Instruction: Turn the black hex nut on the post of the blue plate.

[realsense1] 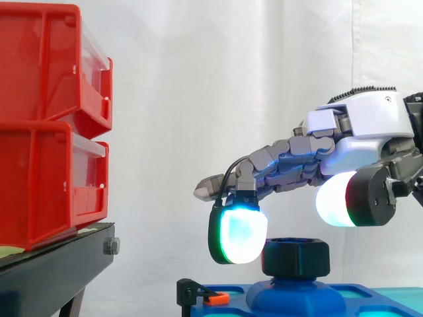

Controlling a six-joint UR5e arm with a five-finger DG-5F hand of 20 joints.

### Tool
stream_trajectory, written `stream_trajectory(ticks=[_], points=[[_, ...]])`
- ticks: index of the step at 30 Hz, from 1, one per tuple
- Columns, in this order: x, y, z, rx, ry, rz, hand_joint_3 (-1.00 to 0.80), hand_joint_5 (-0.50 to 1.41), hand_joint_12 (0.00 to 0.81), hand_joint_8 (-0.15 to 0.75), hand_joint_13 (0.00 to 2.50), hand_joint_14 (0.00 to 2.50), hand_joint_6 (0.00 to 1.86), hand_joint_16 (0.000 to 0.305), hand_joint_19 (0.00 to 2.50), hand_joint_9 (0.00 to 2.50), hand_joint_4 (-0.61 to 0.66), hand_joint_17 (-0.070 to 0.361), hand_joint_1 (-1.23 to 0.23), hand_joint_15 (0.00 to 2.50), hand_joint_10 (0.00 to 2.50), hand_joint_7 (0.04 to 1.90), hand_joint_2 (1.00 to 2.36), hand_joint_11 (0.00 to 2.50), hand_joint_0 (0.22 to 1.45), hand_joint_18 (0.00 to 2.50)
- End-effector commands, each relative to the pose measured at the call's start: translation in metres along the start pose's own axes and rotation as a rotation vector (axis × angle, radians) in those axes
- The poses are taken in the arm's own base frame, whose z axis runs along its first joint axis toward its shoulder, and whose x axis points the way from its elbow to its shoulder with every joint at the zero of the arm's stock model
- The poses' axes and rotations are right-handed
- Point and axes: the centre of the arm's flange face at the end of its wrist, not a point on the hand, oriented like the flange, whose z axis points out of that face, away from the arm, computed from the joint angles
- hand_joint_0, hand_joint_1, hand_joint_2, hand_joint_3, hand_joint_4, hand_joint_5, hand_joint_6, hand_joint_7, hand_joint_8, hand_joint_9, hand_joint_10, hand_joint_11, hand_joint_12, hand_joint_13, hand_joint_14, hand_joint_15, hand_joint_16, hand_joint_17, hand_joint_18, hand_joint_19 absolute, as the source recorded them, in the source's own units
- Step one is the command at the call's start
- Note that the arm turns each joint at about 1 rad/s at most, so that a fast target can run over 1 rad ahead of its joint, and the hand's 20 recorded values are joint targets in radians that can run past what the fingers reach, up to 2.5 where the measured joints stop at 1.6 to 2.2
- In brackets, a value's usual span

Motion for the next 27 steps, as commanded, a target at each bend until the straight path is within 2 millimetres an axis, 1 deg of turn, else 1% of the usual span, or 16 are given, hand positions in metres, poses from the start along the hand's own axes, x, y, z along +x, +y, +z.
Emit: stream_trajectory(ticks=[1, 3, 11, 15, 17, 18, 22, 27], points=[[-0.002, -0.006, -0.004, 0.000, 0.001, 0.001, -0.50, -0.18, 0.372, 0.256, 0.00, 0.00, 0.50, 0.055, 0.31, 0.16, 0.29, 0.124, -0.37, 0.00, 0.00, 1.03, 1.00, 0.00, 0.44, 0.00], [0.000, -0.007, -0.004, -0.001, 0.004, 0.002, -0.50, -0.18, 0.372, 0.257, 0.00, 0.00, 0.50, 0.055, 0.31, 0.16, 0.30, 0.124, -0.37, 0.00, 0.00, 1.04, 1.00, 0.00, 0.44, 0.00], [-0.009, -0.019, -0.011, -0.016, 0.000, 0.001, -0.50, -0.18, 0.371, 0.257, 0.00, 0.00, 0.50, 0.055, 0.32, 0.17, 0.30, 0.124, -0.37, 0.00, 0.00, 1.03, 1.00, 0.00, 0.44, 0.00], [-0.020, -0.025, -0.012, -0.025, -0.015, -0.004, -0.50, -0.18, 0.370, 0.256, 0.00, 0.00, 0.50, 0.055, 0.32, 0.17, 0.29, 0.123, -0.37, 0.00, 0.00, 1.03, 1.00, 0.00, 0.44, 0.00], [-0.025, -0.025, -0.012, -0.034, -0.018, -0.005, -0.50, -0.18, 0.370, 0.256, 0.00, 0.00, 0.50, 0.054, 0.32, 0.18, 0.30, 0.123, -0.37, 0.00, 0.00, 1.03, 1.00, 0.00, 0.44, 0.00], [-0.028, -0.028, -0.014, -0.035, -0.017, -0.005, -0.50, -0.18, 0.370, 0.257, 0.00, 0.00, 0.50, 0.055, 0.32, 0.18, 0.30, 0.123, -0.37, 0.00, 0.00, 1.04, 1.00, 0.00, 0.44, 0.00], [-0.031, -0.036, -0.019, -0.031, -0.020, -0.005, -0.50, -0.18, 0.371, 0.257, 0.00, 0.00, 0.50, 0.055, 0.32, 0.18, 0.30, 0.123, -0.37, 0.00, 0.00, 1.03, 1.00, 0.00, 0.44, 0.00], [-0.039, -0.036, -0.018, -0.039, -0.030, -0.008, -0.50, -0.18, 0.368, 0.257, 0.00, 0.00, 0.50, 0.055, 0.32, 0.19, 0.29, 0.123, -0.37, 0.00, 0.00, 1.03, 1.00, 0.00, 0.44, 0.00]])
